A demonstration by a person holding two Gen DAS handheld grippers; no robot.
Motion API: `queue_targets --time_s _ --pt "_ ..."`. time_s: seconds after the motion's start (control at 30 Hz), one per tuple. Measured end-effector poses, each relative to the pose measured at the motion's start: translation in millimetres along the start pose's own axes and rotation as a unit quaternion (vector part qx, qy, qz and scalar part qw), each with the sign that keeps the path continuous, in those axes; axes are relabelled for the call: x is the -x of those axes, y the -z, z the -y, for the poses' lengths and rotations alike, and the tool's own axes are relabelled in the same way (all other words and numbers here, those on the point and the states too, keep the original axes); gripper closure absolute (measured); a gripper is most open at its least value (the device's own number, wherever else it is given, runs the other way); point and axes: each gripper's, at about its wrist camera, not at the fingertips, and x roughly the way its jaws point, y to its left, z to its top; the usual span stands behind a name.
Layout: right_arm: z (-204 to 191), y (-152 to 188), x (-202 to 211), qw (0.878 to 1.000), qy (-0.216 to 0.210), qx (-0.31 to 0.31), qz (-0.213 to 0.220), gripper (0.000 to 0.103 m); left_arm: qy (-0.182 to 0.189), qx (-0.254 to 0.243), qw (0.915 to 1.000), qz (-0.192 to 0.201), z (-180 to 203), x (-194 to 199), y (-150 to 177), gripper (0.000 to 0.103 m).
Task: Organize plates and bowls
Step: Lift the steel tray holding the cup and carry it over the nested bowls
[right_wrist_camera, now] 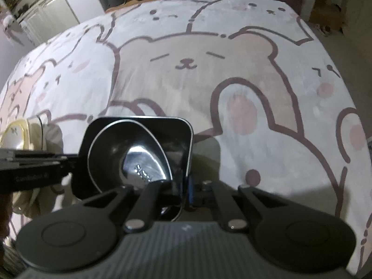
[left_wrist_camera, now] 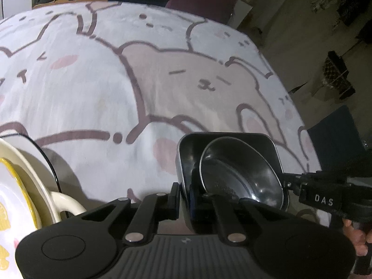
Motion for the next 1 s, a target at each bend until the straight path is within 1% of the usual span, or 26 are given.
queue_targets --time_s 0.2,0.47,0.67,0.87,1.0 --pt "1 -5 32 0.999 -0.005 -0.012 0.042 0.098 0.006 -0.003 0.9993 0.036 8 33 -7 0.095" --pt "-26 -12 71 0.996 -0.026 0.001 0.083 0.098 -0.012 -0.011 0.9965 0.083 3 94 -12 0.096" --pt "-67 -21 93 0.993 -0.052 0.012 0.104 0.098 -0.040 -0.001 0.9926 0.114 -19 142 -9 0.096" --pt "-116 -23 100 0.990 -0.079 0.036 0.108 0.097 -0.067 0.018 0.9882 0.136 -51 182 0 0.096" --pt "-152 -23 96 0.989 -0.092 0.052 0.102 0.097 -0.085 0.035 0.9856 0.142 -75 200 10 0.096"
